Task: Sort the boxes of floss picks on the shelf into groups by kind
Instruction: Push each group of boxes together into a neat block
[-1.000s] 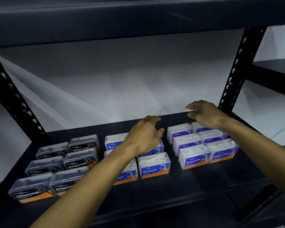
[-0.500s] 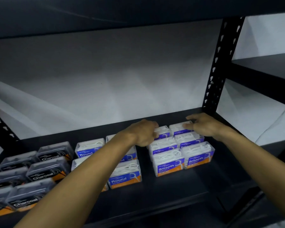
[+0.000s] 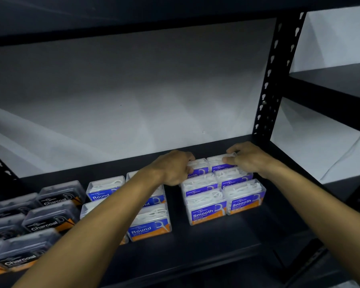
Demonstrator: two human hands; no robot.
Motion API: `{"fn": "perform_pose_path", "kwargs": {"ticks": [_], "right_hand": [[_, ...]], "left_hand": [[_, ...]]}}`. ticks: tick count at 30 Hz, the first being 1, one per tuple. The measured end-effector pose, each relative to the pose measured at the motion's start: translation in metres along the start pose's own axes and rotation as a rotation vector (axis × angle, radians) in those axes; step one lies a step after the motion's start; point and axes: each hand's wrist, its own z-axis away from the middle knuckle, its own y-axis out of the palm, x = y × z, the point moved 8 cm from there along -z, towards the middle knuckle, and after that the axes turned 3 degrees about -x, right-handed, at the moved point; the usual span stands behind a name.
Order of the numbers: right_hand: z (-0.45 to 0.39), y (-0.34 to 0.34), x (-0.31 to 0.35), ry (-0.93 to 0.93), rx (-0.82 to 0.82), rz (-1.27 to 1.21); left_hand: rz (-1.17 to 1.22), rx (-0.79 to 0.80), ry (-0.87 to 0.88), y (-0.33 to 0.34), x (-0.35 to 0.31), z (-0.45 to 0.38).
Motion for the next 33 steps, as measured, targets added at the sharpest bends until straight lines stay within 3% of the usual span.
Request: {"fn": "perform_pose_path", "kwargs": {"ticks": [11, 13, 16, 18, 20, 25, 33], "right_hand": [[0.002, 0.001, 0.003, 0.019, 0.032, 0.029], [0.004, -0.003, 0.003, 0.011, 0.022, 0.057], [0.016, -0.023, 0.012, -0.144, -0.144, 0.243], [0.031, -0.032, 0.021, -0.264, -0.217, 0.341], [0.041, -0.032, 0.023, -0.299, -0.178, 0.423], [0.049, -0.016, 0.009, -0.159, 0.090, 0.528], [0.043, -0.017, 0.006, -0.125, 0.060, 0.410]], "left_hand": [[0.029, 0.038, -0.024, 0.000, 0.000, 0.001], [-0.038, -0.045, 0.003, -0.011, -0.005, 0.009], [-0.119, -0.227, 0.113, -0.028, -0.023, 0.032], [-0.166, -0.240, 0.194, -0.026, -0.036, 0.047], [-0.240, -0.172, 0.202, -0.017, -0.039, 0.052], [-0.298, -0.062, 0.145, -0.007, -0.034, 0.048], [-0.326, -0.108, 0.112, -0.005, -0.034, 0.041]]}}
